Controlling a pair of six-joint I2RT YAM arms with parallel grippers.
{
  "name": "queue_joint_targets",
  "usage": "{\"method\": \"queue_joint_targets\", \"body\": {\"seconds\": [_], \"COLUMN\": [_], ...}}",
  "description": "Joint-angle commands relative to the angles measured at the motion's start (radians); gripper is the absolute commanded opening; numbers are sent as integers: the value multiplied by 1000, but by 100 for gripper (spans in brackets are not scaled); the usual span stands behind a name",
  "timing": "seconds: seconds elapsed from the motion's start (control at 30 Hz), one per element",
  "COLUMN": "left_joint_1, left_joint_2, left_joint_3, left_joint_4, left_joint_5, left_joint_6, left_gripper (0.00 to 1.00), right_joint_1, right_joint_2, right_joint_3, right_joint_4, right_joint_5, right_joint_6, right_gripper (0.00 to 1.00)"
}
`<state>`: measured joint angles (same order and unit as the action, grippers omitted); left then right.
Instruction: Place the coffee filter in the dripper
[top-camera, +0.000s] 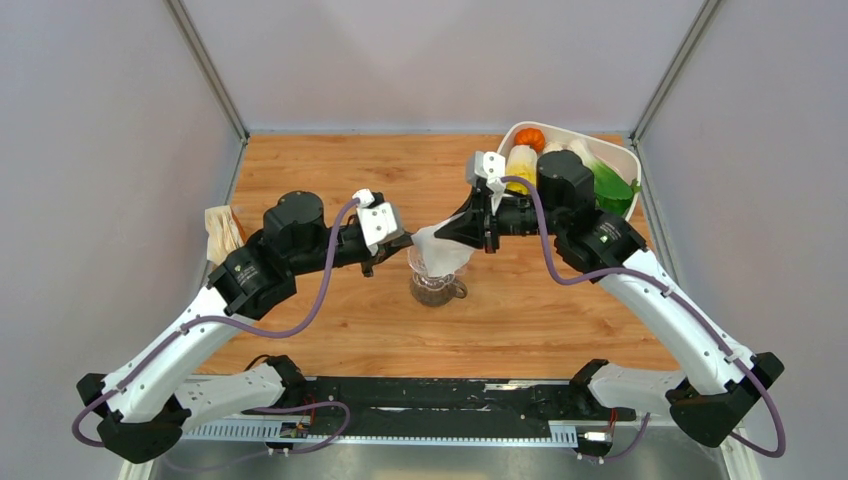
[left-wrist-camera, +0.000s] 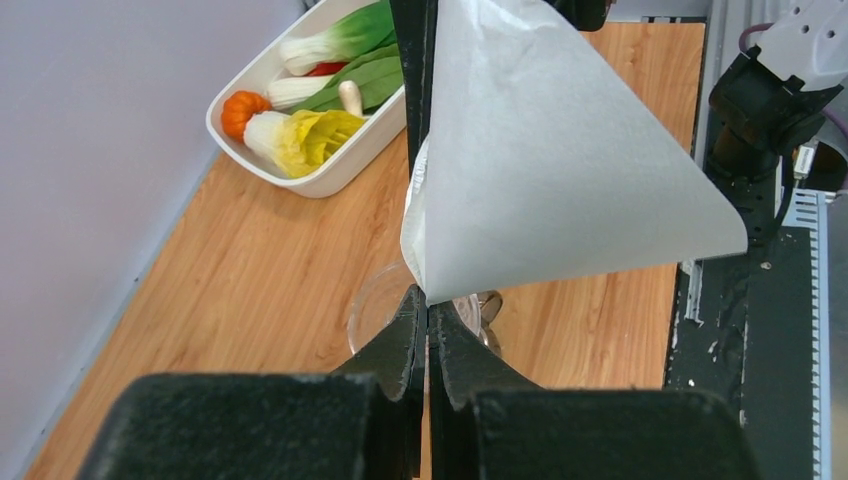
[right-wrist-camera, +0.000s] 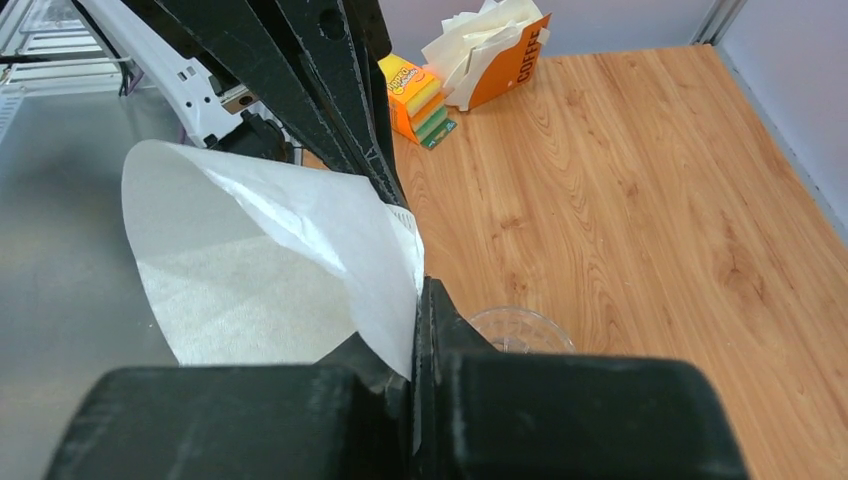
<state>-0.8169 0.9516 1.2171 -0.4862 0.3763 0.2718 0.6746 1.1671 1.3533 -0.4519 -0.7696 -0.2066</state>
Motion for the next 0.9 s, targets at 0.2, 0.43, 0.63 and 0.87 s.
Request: {"method": "queue_joint_targets", "body": {"seconds": [0.2, 0.43, 0.63, 0.87], "left_joint_1": [3, 2, 3, 3], "left_joint_2": [3, 29, 17, -12], "left_joint_3": [-6, 2, -21, -48], "left_joint_4": [24, 46, 47, 63], "left_joint_5": [29, 80, 29, -79], "left_joint_6": [-66, -100, -78, -65], "left_gripper": [0, 0, 0, 0], "right_joint_1": [-22, -17, -17, -24], "right_joint_2": [-13, 30, 35, 20], "right_joint_3": [52, 75, 100, 93], "right_joint_4": [17, 37, 39, 29], "right_joint_5": [-64, -7, 37, -29], "right_joint_6": [18, 40, 66, 83], "right_gripper": [56, 32, 0, 47]}}
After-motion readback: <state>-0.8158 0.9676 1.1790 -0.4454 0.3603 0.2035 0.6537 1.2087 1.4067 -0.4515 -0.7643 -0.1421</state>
